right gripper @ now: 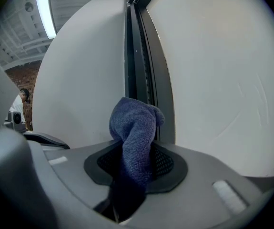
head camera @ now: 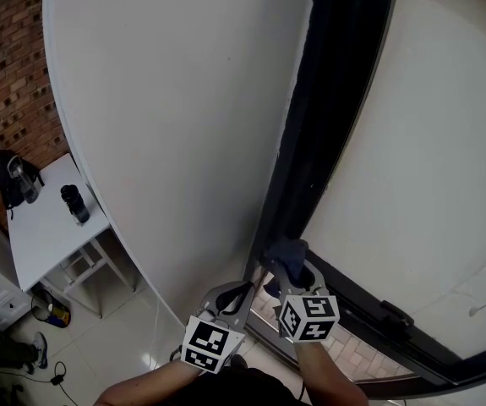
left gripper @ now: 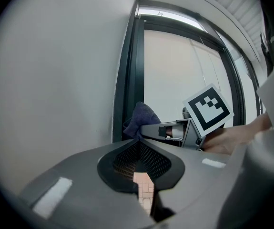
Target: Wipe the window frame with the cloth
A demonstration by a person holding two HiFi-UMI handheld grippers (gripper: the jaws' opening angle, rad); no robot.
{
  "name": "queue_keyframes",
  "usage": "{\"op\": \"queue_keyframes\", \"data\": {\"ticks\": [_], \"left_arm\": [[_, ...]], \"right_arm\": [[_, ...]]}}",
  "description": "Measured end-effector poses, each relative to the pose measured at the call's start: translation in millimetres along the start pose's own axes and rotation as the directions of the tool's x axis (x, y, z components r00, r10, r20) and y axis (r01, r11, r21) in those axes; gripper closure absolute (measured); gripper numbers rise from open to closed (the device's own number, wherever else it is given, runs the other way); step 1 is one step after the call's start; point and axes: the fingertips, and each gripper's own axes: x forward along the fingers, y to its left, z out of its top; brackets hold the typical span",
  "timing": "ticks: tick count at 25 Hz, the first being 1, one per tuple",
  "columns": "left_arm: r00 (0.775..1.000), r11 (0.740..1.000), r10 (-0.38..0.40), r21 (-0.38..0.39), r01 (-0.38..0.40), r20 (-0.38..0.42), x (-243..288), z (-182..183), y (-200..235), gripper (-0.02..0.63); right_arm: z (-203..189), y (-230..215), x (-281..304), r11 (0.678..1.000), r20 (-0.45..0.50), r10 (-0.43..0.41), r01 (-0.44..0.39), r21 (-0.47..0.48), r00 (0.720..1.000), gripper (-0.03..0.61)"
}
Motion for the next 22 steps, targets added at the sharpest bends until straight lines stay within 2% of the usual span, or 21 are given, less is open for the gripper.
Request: {"op": "queue_keyframes", "data": {"ticks": [16, 22], "left_arm": [[1.0, 1.0, -0.002, 0.006, 0.002, 0.019, 10.9, 10.7, 3.1, 0.62], [1.0, 1.0, -0.013, 0.002, 0.013, 0.0, 12.0, 4.2, 0.0, 0.62]], "right_arm": [[7.8, 6.1, -0.4, 1.0, 0.011, 0.026, -0.026, -0.016, 1.0, 0.451], [-12.6, 1.3, 7.0, 0.999, -0.039, 0.01, -0.011, -0.033, 0.999, 0.451]]}}
